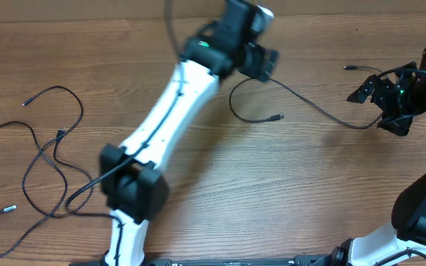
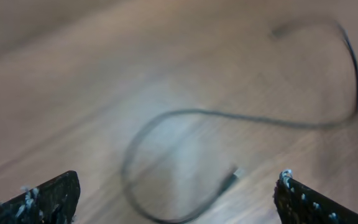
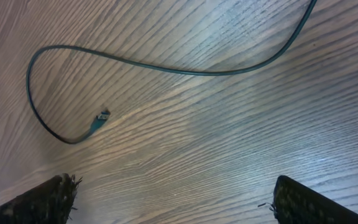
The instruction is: Untangle cables
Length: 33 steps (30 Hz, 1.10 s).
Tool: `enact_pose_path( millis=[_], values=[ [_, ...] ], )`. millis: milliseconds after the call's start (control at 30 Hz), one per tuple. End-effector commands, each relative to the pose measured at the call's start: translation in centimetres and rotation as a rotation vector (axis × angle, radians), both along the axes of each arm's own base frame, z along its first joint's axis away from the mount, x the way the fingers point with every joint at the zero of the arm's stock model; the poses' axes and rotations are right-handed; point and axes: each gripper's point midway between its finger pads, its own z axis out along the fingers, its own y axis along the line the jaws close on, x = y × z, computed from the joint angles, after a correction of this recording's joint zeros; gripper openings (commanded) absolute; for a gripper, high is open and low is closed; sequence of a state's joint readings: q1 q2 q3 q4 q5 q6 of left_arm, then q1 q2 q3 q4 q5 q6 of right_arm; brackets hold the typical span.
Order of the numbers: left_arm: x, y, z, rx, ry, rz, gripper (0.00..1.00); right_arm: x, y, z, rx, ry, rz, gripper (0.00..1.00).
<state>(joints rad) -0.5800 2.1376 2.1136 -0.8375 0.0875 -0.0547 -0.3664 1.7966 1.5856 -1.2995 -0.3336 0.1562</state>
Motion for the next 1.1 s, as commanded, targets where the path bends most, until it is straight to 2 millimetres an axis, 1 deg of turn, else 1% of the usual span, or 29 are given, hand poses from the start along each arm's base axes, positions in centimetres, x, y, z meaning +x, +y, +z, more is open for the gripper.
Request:
enact_pose_path(
  millis=[0, 67, 133, 200, 267, 400, 467, 533, 633, 700, 867, 1067],
  values=[
    [-2.7, -3.9, -6.3, 0.074, 0.089, -0.178, 0.99, 0.4, -0.1, 0.5, -0.008, -0.021, 0.009, 1.0],
    [-4.3, -5.6, -8.9, 0.116, 0.112, -0.27, 0.99, 0.4, -0.1, 0.5, -0.007, -0.018, 0.009, 1.0],
    [-5.2, -6.4, -10.8, 0.16, 0.121, -0.336, 0.99, 0.4, -0.1, 0.5, -0.007, -0.017, 0.009, 1.0],
    [-6.1, -6.7, -12.5, 0.207, 0.128, -0.406, 1.0, 0.3, -0.1, 0.5, -0.007, -0.017, 0.009, 1.0],
    [-6.5, -6.6, -13.5, 0.238, 0.134, -0.448, 0.99, 0.3, -0.1, 0.5, -0.006, -0.014, 0.009, 1.0],
    [-5.9, -5.9, -13.7, 0.26, 0.12, -0.456, 0.99, 0.3, -0.1, 0.5, -0.006, -0.014, 0.009, 1.0],
    [-5.5, -5.5, -13.7, 0.268, 0.108, -0.472, 0.97, 0.3, -0.1, 0.5, -0.005, -0.013, 0.009, 1.0],
    [-5.2, -4.7, -14.0, 0.288, 0.109, -0.488, 0.97, 0.2, 0.0, 0.4, -0.005, -0.011, 0.009, 1.0],
    [-5.3, -3.3, -15.1, 0.323, 0.146, -0.509, 0.96, 0.2, 0.0, 0.4, -0.004, -0.011, 0.009, 1.0],
    [-5.6, -2.4, -16.5, 0.348, 0.188, -0.519, 0.93, 0.2, 0.0, 0.4, -0.004, -0.011, 0.009, 1.0],
    [-5.9, -2.2, -18.4, 0.363, 0.223, -0.525, 0.82, 0.2, 0.0, 0.4, -0.004, -0.011, 0.009, 1.0],
    [-5.8, -2.3, -19.3, 0.365, 0.23, -0.522, 0.73, 0.2, 0.0, 0.4, -0.005, -0.011, 0.009, 1.0]
  ],
)
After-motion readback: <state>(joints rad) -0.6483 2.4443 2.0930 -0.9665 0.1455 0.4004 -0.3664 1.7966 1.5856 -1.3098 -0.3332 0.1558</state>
